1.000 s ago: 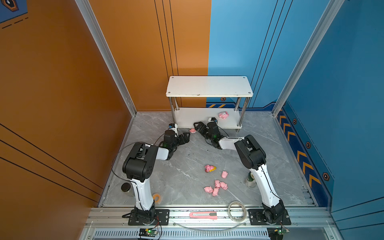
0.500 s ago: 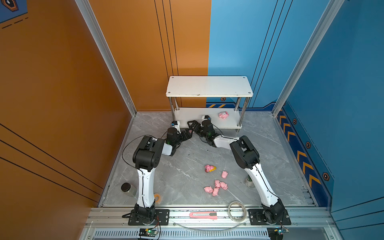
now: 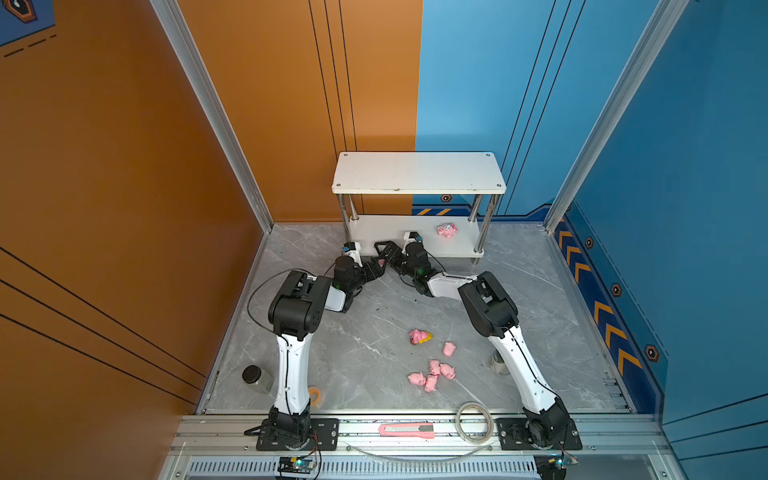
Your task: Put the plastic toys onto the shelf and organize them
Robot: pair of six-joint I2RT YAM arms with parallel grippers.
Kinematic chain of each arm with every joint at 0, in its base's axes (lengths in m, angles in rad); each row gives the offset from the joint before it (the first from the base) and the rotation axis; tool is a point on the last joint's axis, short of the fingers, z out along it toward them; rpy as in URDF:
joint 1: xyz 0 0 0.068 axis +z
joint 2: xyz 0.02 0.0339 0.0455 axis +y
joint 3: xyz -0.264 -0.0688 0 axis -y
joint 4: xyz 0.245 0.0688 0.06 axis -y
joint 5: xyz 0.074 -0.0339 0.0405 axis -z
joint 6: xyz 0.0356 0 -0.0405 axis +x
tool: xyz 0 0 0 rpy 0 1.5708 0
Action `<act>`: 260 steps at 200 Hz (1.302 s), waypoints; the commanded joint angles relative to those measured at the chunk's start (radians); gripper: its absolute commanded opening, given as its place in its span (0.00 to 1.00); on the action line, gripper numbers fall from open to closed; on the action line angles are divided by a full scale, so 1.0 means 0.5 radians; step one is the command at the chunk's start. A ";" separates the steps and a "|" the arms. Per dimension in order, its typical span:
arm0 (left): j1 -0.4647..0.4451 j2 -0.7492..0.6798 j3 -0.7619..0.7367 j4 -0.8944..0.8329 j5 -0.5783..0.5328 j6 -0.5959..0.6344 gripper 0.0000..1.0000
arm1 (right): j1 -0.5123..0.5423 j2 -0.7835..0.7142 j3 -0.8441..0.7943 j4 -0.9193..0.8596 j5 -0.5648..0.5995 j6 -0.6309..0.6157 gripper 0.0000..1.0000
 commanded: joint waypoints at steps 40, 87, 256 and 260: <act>-0.103 -0.270 -0.368 0.291 0.129 -0.099 0.82 | 0.328 -0.201 -0.597 0.124 -0.142 0.114 0.96; -0.088 -0.636 -0.861 0.401 0.087 -0.103 0.81 | 0.396 -0.505 -1.136 0.367 -0.025 0.222 0.96; 0.123 -0.128 -0.123 0.131 0.184 -0.043 0.81 | 0.004 0.168 0.286 -0.658 -0.112 -0.263 0.97; 0.122 -0.118 -0.116 0.131 0.183 -0.042 0.81 | 0.006 0.184 0.316 -0.667 -0.118 -0.265 0.97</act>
